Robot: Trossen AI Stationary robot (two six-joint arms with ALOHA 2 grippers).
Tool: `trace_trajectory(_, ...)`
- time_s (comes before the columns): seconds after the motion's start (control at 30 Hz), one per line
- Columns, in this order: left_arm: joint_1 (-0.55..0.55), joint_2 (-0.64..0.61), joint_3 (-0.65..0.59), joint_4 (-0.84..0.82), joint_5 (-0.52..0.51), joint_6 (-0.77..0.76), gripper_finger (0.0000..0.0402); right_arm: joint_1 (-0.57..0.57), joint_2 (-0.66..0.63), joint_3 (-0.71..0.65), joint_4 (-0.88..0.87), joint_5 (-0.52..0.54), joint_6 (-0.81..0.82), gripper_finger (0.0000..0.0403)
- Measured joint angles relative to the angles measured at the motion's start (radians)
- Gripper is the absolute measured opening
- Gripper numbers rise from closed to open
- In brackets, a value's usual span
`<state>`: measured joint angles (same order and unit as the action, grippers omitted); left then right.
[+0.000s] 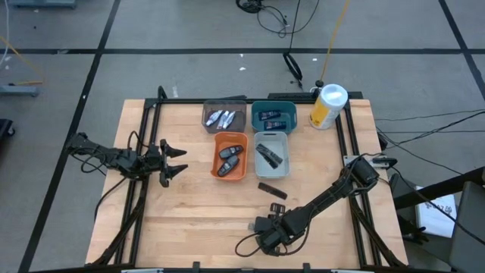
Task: Pick & Place Travel size toiletries
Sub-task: Put the black comb into the gray bin
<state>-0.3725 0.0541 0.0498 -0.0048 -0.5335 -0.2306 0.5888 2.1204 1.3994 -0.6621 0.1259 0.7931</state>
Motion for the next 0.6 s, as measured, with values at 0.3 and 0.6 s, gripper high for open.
trace_trajectory(0.3, 0.0, 0.0, 0.0, 0.0, -0.001, -0.001, 0.0282, 0.0, 0.0, -0.002, 0.007, 0.0, -0.015, 0.0031)
trace_trajectory(0.6, 0.0, 0.0, 0.0, 0.0, -0.001, -0.003, 0.0282, 0.0, -0.015, -0.005, 0.05, 0.002, -0.076, 0.0)
